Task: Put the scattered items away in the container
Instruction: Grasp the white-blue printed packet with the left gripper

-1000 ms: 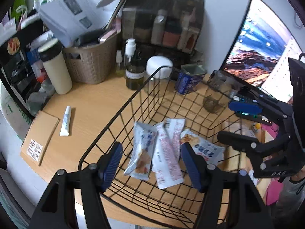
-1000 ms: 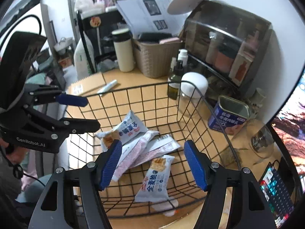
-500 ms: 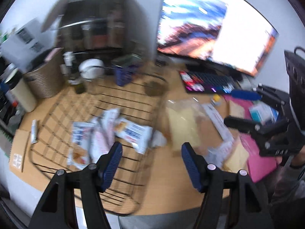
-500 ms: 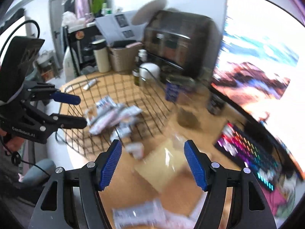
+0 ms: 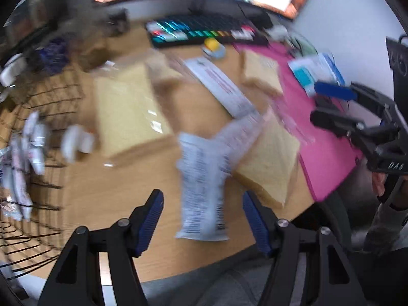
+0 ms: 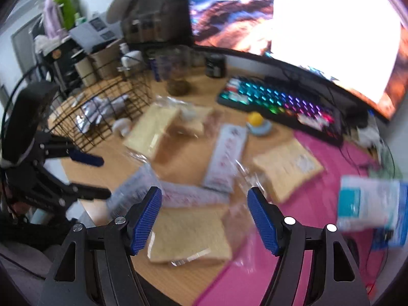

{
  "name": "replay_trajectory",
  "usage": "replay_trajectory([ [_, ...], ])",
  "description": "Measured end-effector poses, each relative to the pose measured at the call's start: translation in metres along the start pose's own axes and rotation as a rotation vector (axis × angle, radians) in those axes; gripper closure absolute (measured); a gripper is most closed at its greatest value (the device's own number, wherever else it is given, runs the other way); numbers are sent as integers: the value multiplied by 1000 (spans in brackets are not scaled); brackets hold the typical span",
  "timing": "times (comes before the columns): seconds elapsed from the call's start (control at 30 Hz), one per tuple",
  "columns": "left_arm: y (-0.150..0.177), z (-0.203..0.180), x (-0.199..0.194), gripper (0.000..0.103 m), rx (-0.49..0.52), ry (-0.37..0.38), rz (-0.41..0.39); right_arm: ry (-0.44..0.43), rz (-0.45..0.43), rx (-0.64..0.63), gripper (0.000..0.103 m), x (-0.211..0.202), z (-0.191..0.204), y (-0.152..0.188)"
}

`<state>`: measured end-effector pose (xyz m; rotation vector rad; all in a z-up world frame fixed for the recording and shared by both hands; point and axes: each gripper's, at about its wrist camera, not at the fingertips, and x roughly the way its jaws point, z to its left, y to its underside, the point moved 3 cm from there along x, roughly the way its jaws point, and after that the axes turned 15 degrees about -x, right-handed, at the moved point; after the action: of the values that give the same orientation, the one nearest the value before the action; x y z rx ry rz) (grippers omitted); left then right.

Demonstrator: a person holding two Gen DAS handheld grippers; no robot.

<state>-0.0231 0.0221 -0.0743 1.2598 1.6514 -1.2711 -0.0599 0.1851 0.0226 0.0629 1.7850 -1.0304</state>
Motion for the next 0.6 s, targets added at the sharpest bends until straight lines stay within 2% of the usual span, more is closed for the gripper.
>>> replay_trajectory([
  [0.27, -4, 12, 34, 32, -71, -16, 47, -23, 13, 51, 32, 7, -9, 29],
  [0.4, -6, 12, 36, 32, -77, -10, 20, -23, 24, 78, 32, 13, -17, 38],
  [0.43, -7, 13, 36, 36, -85, 0, 10, -23, 25, 84, 32, 15, -19, 39],
  [0.47, -7, 13, 35, 54, -85, -7, 2, -20, 28, 90, 32, 17, -22, 41],
  [0.5, -8, 12, 36, 62, -75, -19, 4, -12, 33, 98, 32, 19, -25, 42],
  [0.6, -11, 12, 37, 64, -67, -26, 15, 7, 40, 114, 32, 24, -34, 43],
])
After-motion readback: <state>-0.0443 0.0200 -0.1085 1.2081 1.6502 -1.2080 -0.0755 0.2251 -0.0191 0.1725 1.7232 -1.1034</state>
